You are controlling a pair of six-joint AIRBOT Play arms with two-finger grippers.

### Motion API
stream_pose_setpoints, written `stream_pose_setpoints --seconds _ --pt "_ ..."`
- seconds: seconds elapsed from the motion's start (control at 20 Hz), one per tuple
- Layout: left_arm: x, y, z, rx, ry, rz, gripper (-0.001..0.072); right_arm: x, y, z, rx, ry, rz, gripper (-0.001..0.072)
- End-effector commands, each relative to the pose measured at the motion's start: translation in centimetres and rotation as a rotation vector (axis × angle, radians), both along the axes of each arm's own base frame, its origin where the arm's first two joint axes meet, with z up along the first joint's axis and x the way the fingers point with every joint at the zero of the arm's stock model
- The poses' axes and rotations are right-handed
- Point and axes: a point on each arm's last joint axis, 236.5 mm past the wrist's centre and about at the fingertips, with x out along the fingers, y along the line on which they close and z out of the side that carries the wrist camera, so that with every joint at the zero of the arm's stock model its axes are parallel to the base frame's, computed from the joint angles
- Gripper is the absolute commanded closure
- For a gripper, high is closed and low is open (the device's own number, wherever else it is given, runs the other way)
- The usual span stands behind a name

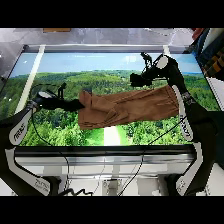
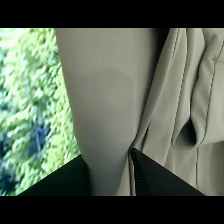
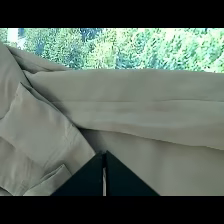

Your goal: Fold the clothes and pants, and hang the long-sleeved shirts on hangers.

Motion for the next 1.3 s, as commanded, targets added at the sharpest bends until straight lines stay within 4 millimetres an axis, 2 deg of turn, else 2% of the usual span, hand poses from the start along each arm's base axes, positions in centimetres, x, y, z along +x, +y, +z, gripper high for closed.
stream_pose_setpoints --seconds 0.0,0.3,0.45,0.65,0.9,0.95,1.0,1.05,1.15,1.25 --pt "0.6 0.1 -0.4 0.034 -0.033 0.000 0.0389 0.0 0.0 0.0 -0.001 -0.002 0.001 0.0687" --pt "0.6 2.0 0.2 0.015 -0.018 0.025 0.0384 0.3 -0.1 0.0 -0.005 -0.013 -0.004 0.0687" --pt "0.3 2.6 -0.1 0.031 -0.012 0.015 0.0383 0.4 -0.1 0.1 -0.005 -0.015 -0.005 0.0687" --pt "0.0 0.8 -0.2 0.052 -0.069 -0.087 0.0383 0.4 -0.1 0.1 -0.005 -0.015 -0.005 0.0687" --pt "0.7 -2.0 -0.4 0.090 -0.124 -0.118 0.0387 0.3 -0.1 0.1 -0.005 -0.014 -0.005 0.0686" --pt "0.6 -2.4 -0.4 0.092 -0.131 -0.132 0.0438 0.4 -0.1 0.1 -0.005 -0.015 -0.005 0.0687" --pt "0.5 -2.6 -0.4 0.091 -0.132 -0.140 0.0597 0.3 -0.1 0.1 -0.005 -0.015 -0.005 0.0687" --pt "0.3 -2.8 -0.3 0.087 -0.129 -0.147 0.0687 0.3 -0.1 0.1 -0.005 -0.014 -0.004 0.0686" --pt "0.1 -2.9 0.3 0.076 -0.126 -0.157 0.0690 0.3 -0.1 0.0 -0.006 -0.013 -0.004 0.0687" --pt "0.0 -2.9 2.2 0.057 -0.139 -0.177 0.0691 0.3 -0.1 0.0 -0.006 -0.013 -0.003 0.0687"
